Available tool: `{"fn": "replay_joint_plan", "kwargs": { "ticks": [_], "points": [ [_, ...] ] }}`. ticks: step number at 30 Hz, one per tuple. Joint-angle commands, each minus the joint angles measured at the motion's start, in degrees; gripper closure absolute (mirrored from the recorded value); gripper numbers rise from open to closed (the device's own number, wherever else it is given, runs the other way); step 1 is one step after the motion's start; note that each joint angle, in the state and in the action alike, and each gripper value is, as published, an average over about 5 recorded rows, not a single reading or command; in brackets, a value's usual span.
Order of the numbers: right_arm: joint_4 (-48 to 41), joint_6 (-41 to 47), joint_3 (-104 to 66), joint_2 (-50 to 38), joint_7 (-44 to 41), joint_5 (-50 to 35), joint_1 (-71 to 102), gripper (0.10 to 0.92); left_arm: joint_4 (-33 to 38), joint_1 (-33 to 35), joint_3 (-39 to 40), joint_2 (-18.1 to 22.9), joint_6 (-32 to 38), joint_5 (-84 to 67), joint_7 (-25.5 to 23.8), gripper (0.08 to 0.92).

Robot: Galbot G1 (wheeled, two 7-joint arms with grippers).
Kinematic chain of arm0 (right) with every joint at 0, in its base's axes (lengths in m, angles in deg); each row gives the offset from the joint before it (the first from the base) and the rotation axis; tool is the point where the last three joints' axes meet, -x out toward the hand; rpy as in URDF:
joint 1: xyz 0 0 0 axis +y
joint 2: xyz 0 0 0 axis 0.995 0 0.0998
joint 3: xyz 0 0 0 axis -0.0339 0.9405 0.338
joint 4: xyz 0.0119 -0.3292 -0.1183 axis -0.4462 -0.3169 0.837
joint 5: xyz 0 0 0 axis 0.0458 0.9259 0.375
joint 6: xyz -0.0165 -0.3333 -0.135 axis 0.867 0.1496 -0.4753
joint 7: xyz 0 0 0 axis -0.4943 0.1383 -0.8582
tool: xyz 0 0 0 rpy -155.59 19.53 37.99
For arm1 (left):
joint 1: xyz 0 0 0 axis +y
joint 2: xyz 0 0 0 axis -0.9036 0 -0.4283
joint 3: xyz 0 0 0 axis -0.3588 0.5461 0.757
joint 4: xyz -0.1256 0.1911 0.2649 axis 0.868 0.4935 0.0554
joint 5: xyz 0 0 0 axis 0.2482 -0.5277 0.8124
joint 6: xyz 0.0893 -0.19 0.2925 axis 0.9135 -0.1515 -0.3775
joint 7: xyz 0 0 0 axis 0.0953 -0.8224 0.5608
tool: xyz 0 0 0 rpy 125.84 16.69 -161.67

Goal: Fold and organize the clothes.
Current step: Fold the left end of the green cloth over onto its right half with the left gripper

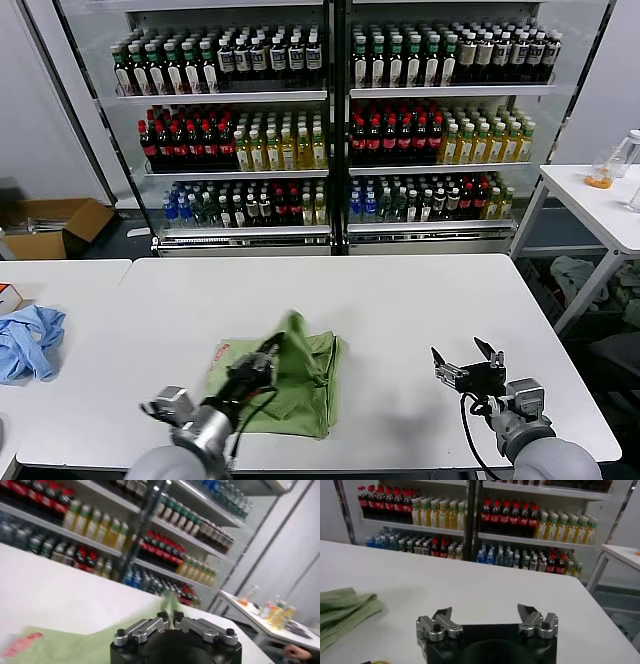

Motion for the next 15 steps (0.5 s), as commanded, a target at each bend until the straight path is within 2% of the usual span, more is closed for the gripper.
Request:
{"fn": "replay_joint_plan", "kwargs": {
  "ticks": [1, 5, 15],
  "points": [
    [0.1, 0.0, -0.4, 0.0, 0.0, 0.0, 0.4, 0.203, -12.3, -4.3, 14.5, 1.7, 0.7, 13.9, -0.9, 0.884],
    [0.2, 0.0, -0.6, -0.1, -0.1, 0.0, 0.6, 0.203, -12.3, -3.4, 13.9, 0.5, 0.8, 16.1, -1.3, 0.813],
    [0.5, 0.1, 0.3, 0.1, -0.1, 0.1, 0.2, 0.203, -4.4, -1.4, 8.5, 0.1, 0.7, 12.7, -1.9, 0.519]
  ]
}}
